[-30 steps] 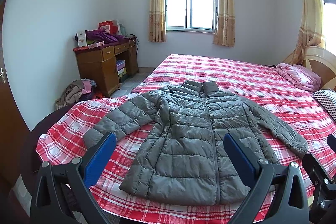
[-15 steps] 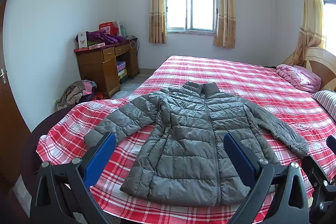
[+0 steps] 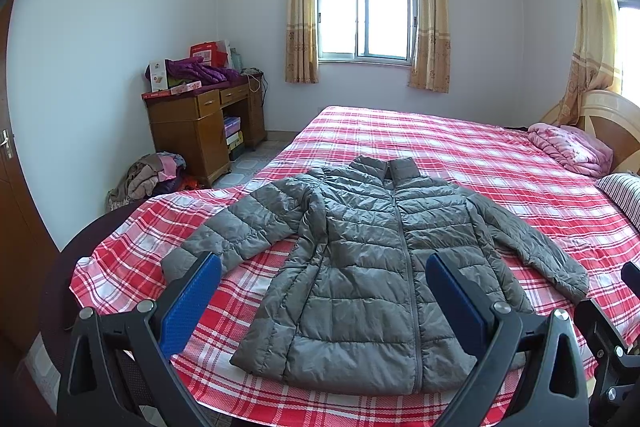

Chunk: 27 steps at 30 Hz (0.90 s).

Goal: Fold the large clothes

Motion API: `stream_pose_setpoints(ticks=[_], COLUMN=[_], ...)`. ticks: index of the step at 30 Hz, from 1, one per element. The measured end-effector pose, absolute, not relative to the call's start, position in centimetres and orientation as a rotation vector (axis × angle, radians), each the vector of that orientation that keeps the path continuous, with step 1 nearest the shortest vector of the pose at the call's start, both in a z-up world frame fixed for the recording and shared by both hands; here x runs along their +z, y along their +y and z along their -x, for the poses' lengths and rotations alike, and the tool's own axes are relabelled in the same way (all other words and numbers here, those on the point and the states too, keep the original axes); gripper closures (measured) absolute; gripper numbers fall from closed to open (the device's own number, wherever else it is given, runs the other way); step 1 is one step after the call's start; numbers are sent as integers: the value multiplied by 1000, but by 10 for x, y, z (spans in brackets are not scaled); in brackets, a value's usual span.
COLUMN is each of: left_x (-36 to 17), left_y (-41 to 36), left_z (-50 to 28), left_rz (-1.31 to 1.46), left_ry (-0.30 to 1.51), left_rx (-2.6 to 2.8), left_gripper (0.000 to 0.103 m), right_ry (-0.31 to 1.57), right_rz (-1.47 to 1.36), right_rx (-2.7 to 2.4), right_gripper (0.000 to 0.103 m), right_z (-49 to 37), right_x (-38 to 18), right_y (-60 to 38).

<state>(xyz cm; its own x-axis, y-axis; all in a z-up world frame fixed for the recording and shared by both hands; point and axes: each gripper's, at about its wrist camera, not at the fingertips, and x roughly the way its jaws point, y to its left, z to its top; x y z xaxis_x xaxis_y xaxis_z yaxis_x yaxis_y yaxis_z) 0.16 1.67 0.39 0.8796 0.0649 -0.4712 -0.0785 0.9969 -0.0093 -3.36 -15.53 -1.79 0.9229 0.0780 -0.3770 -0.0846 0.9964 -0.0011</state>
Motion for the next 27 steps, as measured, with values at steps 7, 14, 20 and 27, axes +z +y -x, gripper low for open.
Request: stream_pose_setpoints(ticks=[7,14,20,27], left_x=[4,4,3,-11], left_y=[18,19,22,24], left_z=[-2,-2,-4,-22], left_rz=[28,29,34,30], left_ry=[488,489,494,510], left_rx=[78,78,82,85], left_gripper=[1,1,1,1], right_ry=[387,388,392,420], right_rz=[17,17,15,-11], right_rx=[84,83,85,103], right_gripper=[0,0,0,0], right_z=[34,33,33,22], right_x=[-18,-17,-19,-28], right_y=[-155,-156,-154,-159])
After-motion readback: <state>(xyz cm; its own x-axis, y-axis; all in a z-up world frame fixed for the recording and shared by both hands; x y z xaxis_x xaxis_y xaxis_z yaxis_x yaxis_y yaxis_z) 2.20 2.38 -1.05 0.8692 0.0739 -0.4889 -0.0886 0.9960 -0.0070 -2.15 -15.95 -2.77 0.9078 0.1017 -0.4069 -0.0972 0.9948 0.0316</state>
